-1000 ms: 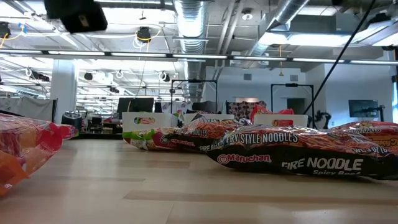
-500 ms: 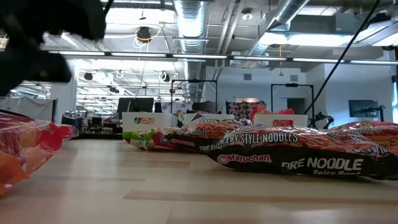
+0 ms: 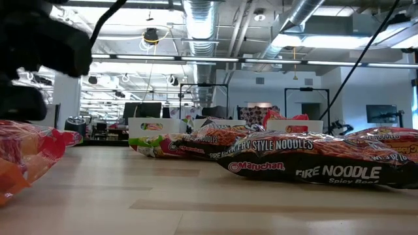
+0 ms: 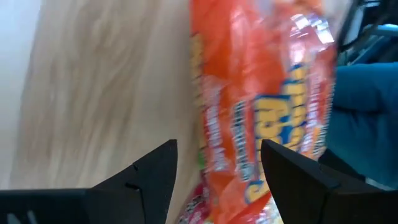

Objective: Sort Maruchan noodles
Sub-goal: Put the orange noodle pack into the right white bin

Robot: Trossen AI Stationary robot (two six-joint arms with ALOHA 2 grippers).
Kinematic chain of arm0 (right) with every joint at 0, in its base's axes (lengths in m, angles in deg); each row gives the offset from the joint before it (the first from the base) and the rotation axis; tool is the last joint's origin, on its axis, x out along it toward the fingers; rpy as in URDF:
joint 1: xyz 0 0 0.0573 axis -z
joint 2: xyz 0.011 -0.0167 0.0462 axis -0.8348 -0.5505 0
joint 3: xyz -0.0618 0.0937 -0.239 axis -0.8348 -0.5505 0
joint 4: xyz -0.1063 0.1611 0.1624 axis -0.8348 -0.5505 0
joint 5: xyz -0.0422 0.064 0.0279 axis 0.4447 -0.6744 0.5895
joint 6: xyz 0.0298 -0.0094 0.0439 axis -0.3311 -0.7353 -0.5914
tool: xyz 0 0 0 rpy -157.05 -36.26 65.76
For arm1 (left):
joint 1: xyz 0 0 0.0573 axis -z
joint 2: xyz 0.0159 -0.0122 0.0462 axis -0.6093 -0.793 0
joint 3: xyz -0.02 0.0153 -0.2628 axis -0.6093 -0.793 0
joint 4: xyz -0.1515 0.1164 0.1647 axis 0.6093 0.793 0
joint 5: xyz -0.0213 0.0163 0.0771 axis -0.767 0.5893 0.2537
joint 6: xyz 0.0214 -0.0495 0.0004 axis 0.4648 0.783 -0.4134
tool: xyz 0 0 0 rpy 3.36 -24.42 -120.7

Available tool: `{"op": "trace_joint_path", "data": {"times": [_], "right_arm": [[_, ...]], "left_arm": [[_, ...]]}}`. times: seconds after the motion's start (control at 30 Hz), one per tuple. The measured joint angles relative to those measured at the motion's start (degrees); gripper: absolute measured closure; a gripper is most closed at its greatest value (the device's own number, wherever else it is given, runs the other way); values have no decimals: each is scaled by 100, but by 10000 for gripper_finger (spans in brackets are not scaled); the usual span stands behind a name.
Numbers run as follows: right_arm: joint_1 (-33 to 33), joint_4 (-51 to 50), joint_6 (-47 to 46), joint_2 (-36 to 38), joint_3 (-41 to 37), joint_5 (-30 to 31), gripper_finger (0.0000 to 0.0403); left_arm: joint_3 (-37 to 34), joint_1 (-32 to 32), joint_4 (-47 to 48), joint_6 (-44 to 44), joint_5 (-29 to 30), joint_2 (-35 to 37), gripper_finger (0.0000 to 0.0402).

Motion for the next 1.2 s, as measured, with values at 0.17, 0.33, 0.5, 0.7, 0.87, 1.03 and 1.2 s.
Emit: {"op": "trace_joint_path", "data": {"times": [0.17,0.33,0.5,0.7,0.87,1.03,1.2], "right_arm": [[2,-2,-1,0,0,2,251],[17,2,-2,0,0,4,251],[72,-7,-2,0,0,4,251],[129,-5,6,0,0,17,251],[183,-7,35,0,0,17,251],[234,-9,44,0,2,17,251],[277,-15,54,0,2,43,251]], "left_arm": [[-155,94,-393,190,-71,0,184],[-330,203,-799,509,-103,-50,184],[-480,277,-1064,769,21,-50,184],[-478,288,-1046,853,199,-50,184],[-478,292,-1058,953,280,-50,185],[-478,365,-1321,1090,269,-50,211],[-478,404,-1422,1081,456,-50,278]]}}
